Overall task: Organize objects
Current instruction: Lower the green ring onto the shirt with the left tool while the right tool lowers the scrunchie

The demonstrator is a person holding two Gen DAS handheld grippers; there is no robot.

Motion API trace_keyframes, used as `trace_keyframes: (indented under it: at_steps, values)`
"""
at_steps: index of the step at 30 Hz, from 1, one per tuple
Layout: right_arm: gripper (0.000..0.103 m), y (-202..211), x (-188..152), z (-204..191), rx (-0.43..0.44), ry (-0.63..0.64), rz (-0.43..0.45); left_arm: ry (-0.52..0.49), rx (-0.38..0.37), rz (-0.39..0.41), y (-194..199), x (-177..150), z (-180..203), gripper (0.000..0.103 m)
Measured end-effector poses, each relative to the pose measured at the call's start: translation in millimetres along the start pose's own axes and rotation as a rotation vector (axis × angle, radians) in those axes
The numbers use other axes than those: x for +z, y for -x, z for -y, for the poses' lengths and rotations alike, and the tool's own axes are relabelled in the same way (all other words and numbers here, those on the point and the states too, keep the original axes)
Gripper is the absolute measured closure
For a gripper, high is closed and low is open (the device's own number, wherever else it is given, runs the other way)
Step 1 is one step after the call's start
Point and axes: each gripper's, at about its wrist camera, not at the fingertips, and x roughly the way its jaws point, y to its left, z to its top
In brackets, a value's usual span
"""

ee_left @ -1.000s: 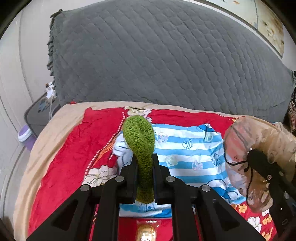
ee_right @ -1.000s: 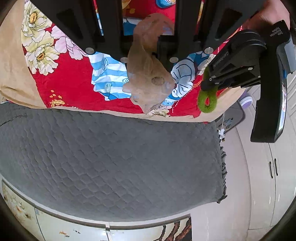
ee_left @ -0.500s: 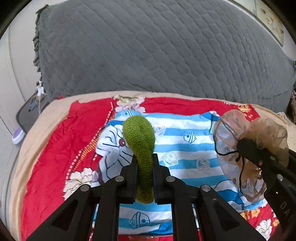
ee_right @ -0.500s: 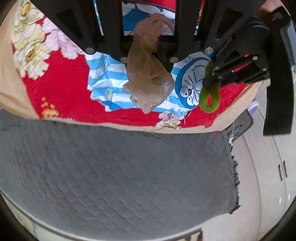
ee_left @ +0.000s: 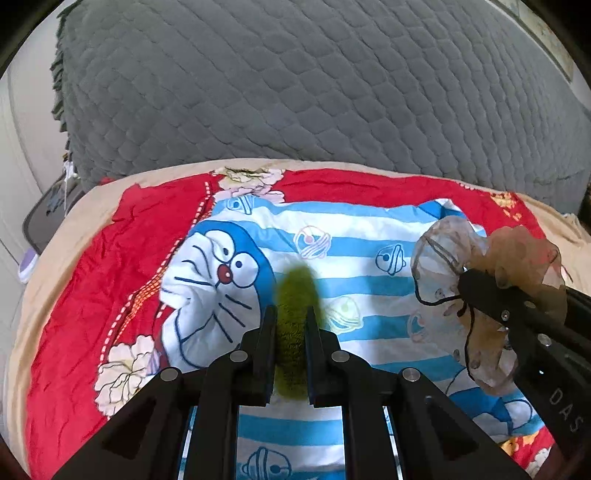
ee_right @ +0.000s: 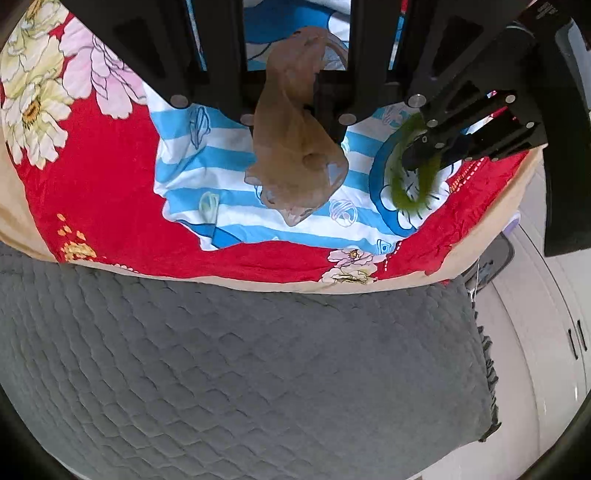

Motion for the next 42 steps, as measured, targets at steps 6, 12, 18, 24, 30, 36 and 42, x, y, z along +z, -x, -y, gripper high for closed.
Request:
trace_keyframes:
  at_steps: [6,12,18,24,30,36,42]
  values:
    - [0.091,-13.6,-0.6,-2.2,-0.014,0.024,-0.010,-0.004,0.003,-0.026,-17.5,3.4,-0.8,0.090]
    - [0.091,-34.6,1.5,-1.1,-0.029,0.028,-0.050,-0.001,-0.001,-0.043,-33.0,3.3,-3.4,0.090]
    - [0.091,-62.5,-3.5,2.4,-0.071,0.039,-0.116,0.007,0.005,-0.092,-58.4,2.2,-10.7,0.090]
    - [0.085,-79.0,-8.1,5.4,-0.097,0.034,-0.171,0.012,0.030,-0.132,-72.0,-6.8,-14.0,0.089]
    - [0.077,-84.5,-14.9,7.7,-0.127,0.028,-0.190,0.025,0.044,-0.140,-74.1,-12.6,-17.9,0.078]
    - [0.062,-84.7,-21.8,9.1,-0.136,0.019,-0.205,0.013,0.047,-0.140,-72.1,-13.6,-17.5,0.061]
    - [0.044,-82.2,-24.4,11.1,-0.158,0.006,-0.212,0.018,0.050,-0.151,-70.3,-16.6,-20.1,0.046]
